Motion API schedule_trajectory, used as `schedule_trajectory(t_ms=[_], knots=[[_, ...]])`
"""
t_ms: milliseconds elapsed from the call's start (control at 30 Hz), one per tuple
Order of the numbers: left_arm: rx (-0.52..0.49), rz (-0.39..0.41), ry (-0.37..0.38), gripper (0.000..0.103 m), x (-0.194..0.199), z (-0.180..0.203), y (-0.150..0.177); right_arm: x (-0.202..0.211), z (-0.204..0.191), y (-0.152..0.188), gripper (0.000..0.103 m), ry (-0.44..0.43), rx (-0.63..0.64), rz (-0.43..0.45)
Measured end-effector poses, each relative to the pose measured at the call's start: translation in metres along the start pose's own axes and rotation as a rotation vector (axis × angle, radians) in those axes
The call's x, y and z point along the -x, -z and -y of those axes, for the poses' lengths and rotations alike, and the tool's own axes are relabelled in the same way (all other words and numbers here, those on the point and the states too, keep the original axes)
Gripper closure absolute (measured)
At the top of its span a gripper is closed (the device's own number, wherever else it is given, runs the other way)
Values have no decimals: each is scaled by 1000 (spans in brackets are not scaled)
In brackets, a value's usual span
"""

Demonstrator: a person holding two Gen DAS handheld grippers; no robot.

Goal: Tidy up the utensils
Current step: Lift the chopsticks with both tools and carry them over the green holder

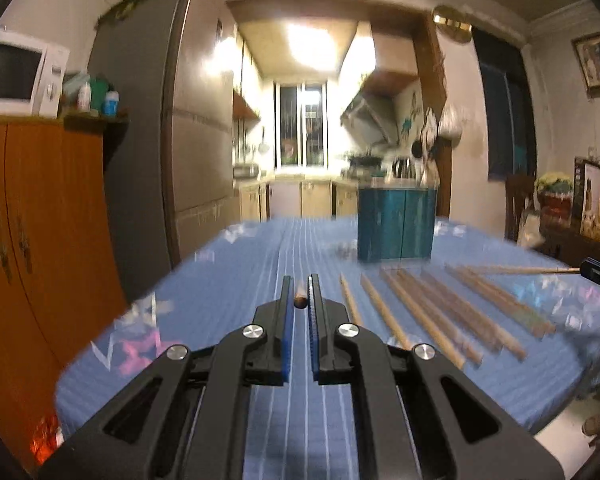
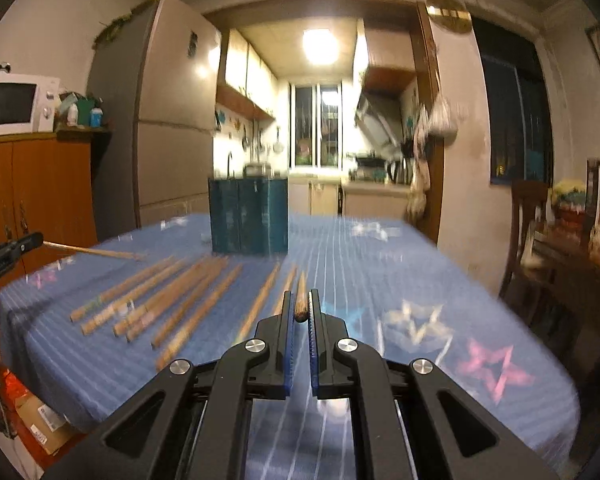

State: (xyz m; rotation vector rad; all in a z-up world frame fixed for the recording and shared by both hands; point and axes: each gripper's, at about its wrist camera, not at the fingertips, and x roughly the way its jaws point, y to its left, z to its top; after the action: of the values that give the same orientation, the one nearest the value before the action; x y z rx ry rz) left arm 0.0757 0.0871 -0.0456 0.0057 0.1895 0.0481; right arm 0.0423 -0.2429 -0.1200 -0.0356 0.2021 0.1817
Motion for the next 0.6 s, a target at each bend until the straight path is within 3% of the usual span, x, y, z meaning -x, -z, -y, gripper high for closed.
schedule_trajectory(t_ms=[100,267,600], knots=[[-16,80,16,98,-4,2,-40,3,1,-32,95,-4,29,66],[-27,145,43,98,-26,6,-93,-7,9,-94,95,-22,70,157],[-44,151,101,98,-55,18,-149,-54,24,-177,96,-93,63,148]])
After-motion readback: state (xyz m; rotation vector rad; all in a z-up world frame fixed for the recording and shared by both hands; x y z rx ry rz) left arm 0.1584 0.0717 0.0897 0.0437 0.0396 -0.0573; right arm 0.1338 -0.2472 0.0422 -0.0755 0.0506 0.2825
